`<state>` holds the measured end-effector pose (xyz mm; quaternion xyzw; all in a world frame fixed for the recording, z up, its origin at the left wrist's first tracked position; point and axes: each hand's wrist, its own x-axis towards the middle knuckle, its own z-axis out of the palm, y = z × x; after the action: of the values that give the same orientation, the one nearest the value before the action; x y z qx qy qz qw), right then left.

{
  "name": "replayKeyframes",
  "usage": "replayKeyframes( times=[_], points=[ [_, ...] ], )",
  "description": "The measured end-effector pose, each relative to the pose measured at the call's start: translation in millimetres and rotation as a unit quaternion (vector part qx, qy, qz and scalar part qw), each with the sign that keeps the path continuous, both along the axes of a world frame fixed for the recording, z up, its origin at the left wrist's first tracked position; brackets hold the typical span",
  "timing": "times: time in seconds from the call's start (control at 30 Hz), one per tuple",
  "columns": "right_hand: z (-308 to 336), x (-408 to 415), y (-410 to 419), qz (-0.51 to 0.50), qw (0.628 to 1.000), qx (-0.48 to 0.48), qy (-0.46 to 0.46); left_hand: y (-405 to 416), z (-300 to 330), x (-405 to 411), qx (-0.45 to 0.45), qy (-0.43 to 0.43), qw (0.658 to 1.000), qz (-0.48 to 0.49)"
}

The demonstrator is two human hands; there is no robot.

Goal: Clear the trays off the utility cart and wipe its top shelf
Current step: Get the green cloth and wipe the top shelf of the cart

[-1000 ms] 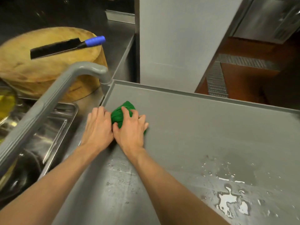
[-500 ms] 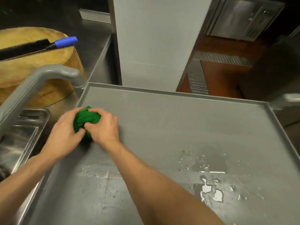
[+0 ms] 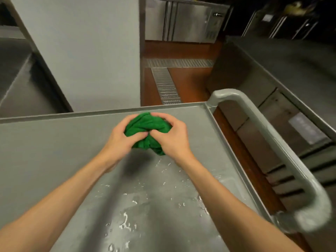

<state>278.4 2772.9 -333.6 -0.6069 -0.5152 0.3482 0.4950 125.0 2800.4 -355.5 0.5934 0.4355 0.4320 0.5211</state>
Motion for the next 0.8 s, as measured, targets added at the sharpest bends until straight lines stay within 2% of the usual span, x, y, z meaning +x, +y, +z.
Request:
replayKeyframes(
  times=[0.13,0.27,0.37,0.43,0.5,0.8],
  points=[
    [-7,122,-32,-0.052,0.988,-0.004,-0.143,-3,-20,114,0.071,0.082,0.991,-0.079],
    [-40,194,-54,-0.087,0.973,-0.028,-0.213,-10,-46,189,0.135,0.191,0.967,-0.099],
    [-73,218,-62,-0.020,0.948,-0.049,-0.314,-10,-68,207,0.180,0.304,0.925,-0.136],
    [-87,223,-63,0.020,0.914,-0.051,-0.401,-10,-80,207,0.192,0.359,0.899,-0.161],
    [-96,219,-63,0.016,0.891,-0.042,-0.453,-11,-85,205,0.203,0.371,0.891,-0.167],
    [-115,179,-69,-0.085,0.881,-0.022,-0.466,-9,-82,184,0.248,0.375,0.876,-0.174]
  ],
)
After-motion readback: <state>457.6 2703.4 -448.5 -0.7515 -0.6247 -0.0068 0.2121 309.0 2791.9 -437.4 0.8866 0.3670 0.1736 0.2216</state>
